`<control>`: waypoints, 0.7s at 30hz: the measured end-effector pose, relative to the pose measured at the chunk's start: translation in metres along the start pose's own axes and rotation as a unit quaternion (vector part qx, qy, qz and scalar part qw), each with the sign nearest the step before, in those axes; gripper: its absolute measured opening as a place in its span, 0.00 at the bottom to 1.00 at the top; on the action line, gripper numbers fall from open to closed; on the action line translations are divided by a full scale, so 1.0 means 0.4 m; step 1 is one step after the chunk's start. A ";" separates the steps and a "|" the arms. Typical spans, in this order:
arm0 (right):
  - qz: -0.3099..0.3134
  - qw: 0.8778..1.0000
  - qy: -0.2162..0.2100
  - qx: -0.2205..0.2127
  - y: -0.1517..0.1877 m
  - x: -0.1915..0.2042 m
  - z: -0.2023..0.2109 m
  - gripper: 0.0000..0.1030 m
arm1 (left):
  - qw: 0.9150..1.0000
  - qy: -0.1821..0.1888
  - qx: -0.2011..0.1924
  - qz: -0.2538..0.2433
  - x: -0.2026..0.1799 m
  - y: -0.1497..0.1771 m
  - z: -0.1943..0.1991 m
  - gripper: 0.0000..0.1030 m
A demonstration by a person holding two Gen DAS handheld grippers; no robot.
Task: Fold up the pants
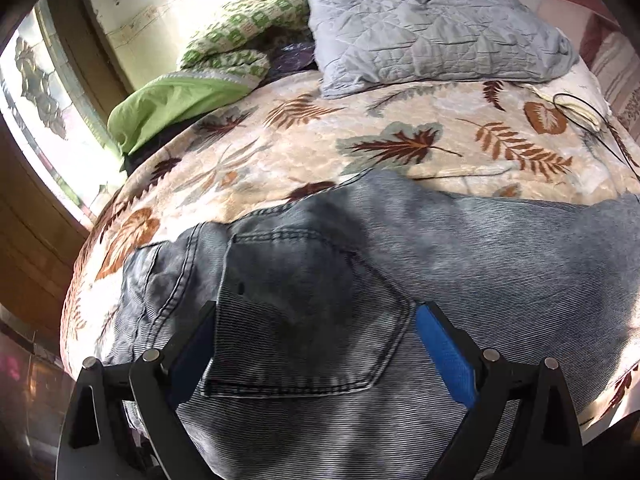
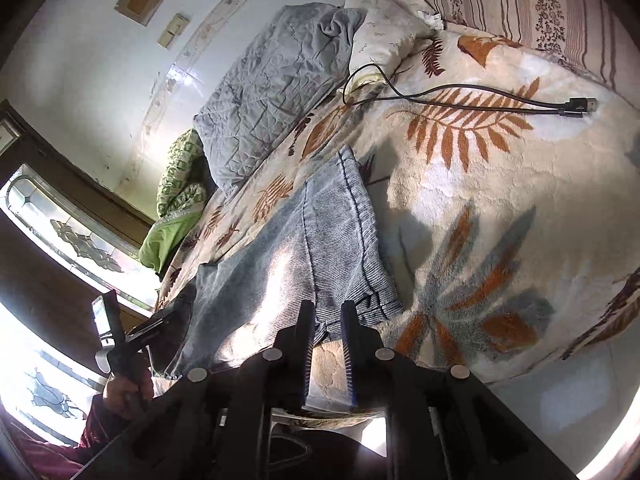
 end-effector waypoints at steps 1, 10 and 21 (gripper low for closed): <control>0.001 1.000 -0.003 0.000 -0.006 0.005 -0.002 0.17 | 1.000 0.006 0.006 0.013 0.035 0.013 -0.001 0.94; 0.047 0.998 0.018 0.036 -0.068 0.102 -0.113 0.17 | 0.991 -0.046 0.002 0.122 0.408 0.116 0.037 0.94; 0.016 0.994 0.066 0.085 -0.070 0.039 -0.213 0.17 | 0.983 -0.098 0.093 0.124 0.501 0.166 -0.138 0.94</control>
Point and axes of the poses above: each gripper's, at about its wrist camera, not at the fingertips, and z roughly against the way its jaws point, x to its left, y to its underside, the point moved 10 cm from there along -z, roughly the way its jaws point, and after that the axes turned 15 degrees about x, right-handed, at the moved point
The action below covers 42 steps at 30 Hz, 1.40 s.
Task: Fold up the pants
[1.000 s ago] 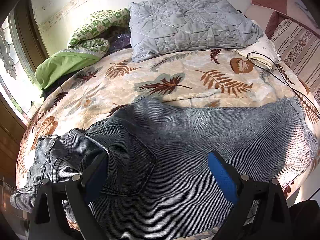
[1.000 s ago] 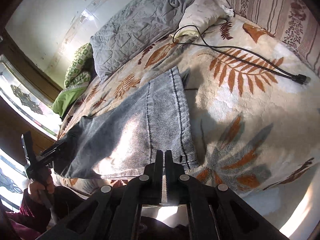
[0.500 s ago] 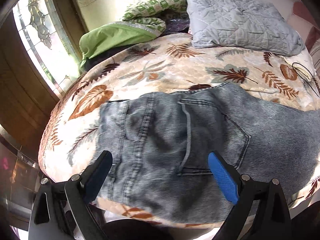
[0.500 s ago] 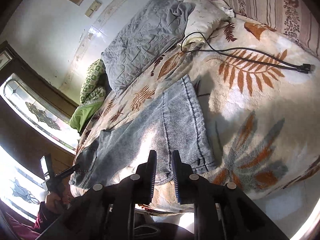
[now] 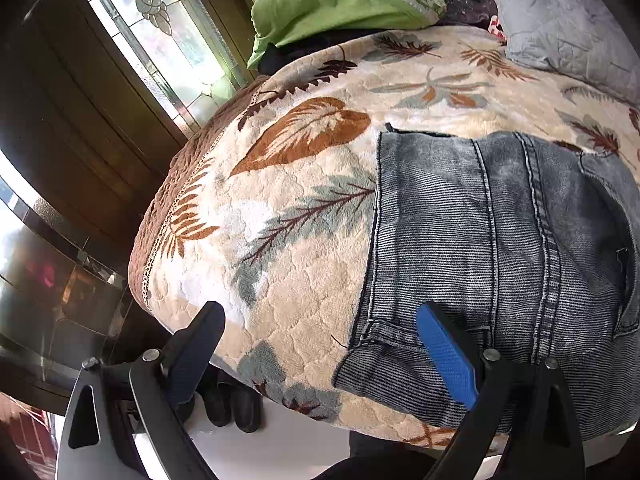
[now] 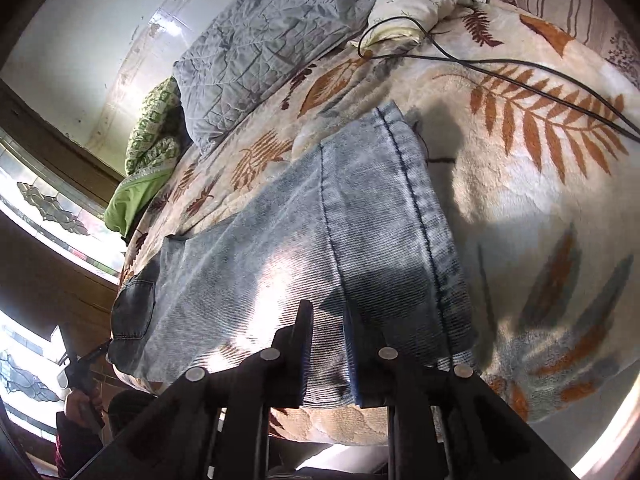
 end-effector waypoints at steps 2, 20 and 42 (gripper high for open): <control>-0.008 1.000 -0.016 -0.002 0.007 -0.015 0.004 0.16 | 1.000 -0.011 0.010 -0.008 -0.006 0.003 -0.009 0.94; -0.067 0.983 -0.129 -0.113 0.107 -0.083 0.206 0.67 | 0.947 0.157 -0.173 -0.219 -0.603 -0.014 0.485 0.94; -0.170 0.967 -0.175 -0.070 0.075 -0.115 0.071 0.67 | 0.896 0.253 -0.017 -0.364 -1.207 0.167 0.401 0.95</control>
Point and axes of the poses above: each gripper's, at about its wrist camera, not at the fingertips, and z roughly against the way its jaws point, x to its left, y to its underside, the point moved 10 cm from there along -z, roughly the way its jaws point, and after that the axes turned 15 degrees about x, right-handed, at the moved point
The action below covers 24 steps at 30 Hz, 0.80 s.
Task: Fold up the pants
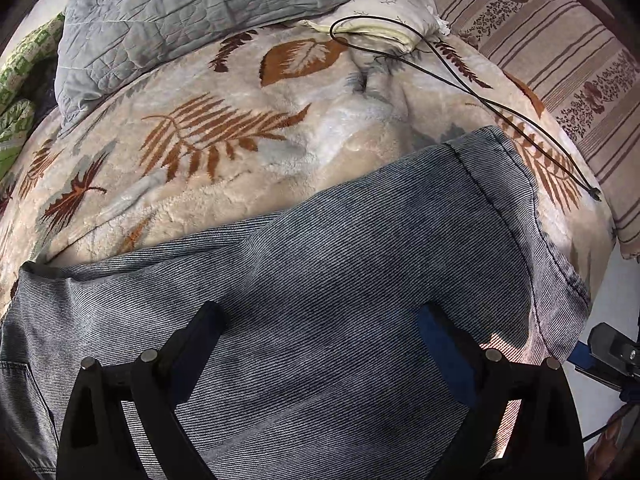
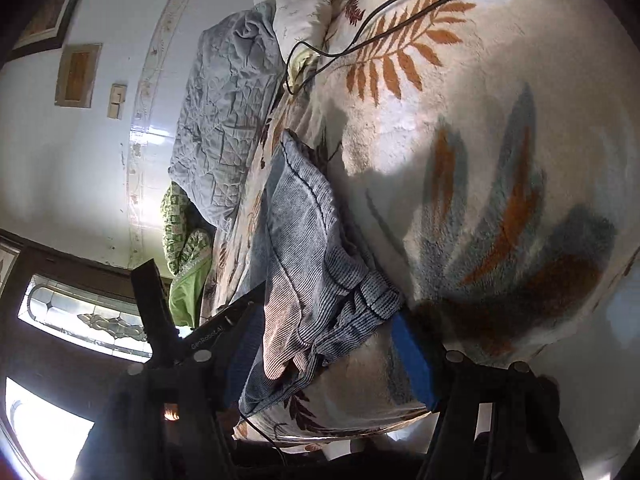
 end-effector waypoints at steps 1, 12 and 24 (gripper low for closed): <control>-0.001 1.000 0.005 -0.004 -0.006 0.004 0.000 0.67 | 1.000 0.008 0.003 -0.004 0.000 0.003 0.005 0.95; -0.024 0.999 0.013 -0.042 -0.069 0.007 -0.025 0.34 | 0.999 -0.018 -0.003 0.031 0.116 0.062 0.031 0.95; 0.067 0.993 0.070 -0.066 -0.068 0.181 0.001 0.27 | 0.995 0.054 0.007 0.087 0.218 0.090 0.078 0.95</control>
Point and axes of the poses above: each gripper's, at about its wrist camera, not at the fingertips, and z roughly against the way its jaws point, x to its left, y to its underside, the point moved 10 cm from there along -z, roughly the way its jaws point, and after that the axes turned 15 degrees about x, right-handed, at the moved point
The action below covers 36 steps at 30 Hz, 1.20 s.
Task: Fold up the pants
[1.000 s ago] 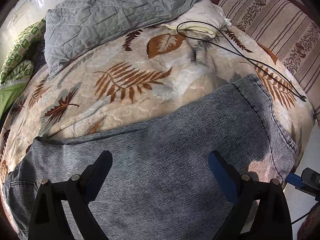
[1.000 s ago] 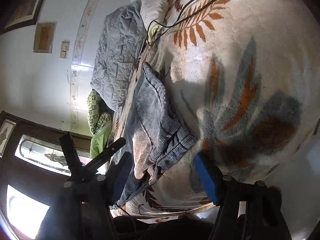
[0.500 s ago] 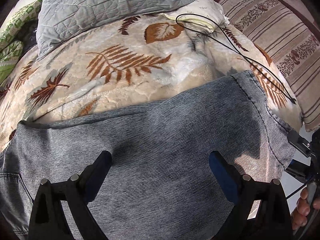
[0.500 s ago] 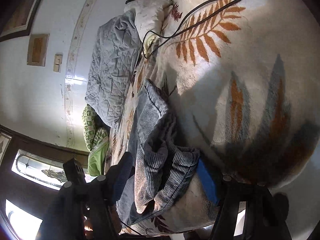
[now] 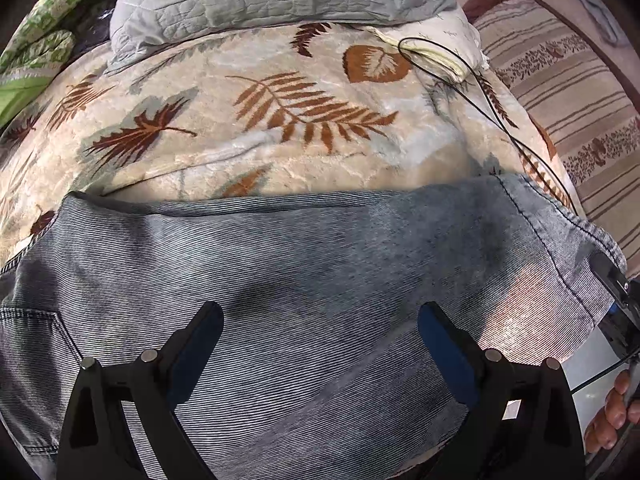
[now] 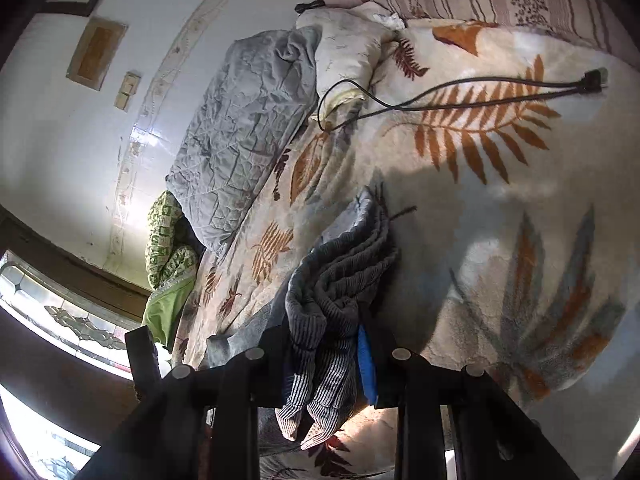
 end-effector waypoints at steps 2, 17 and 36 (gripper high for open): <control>0.026 1.000 0.006 0.000 0.001 0.053 0.000 0.27 | 1.000 0.008 -0.011 0.023 0.051 0.000 0.035 0.95; 0.172 0.978 0.019 0.115 0.205 0.403 -0.252 0.27 | 0.982 0.012 -0.118 0.150 0.428 0.062 0.267 0.95; 0.202 0.958 -0.017 0.205 0.377 0.353 -0.262 0.63 | 0.993 -0.013 -0.096 0.068 0.292 0.092 0.200 0.95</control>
Point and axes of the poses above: each gripper's, at about its wrist camera, not at the fingertips, and z roughly against the way its jaws point, x to its left, y to its underside, the point moved 10 cm from there along -z, roughly the way its jaws point, and after that the axes turned 15 degrees about x, right-handed, at the moved point
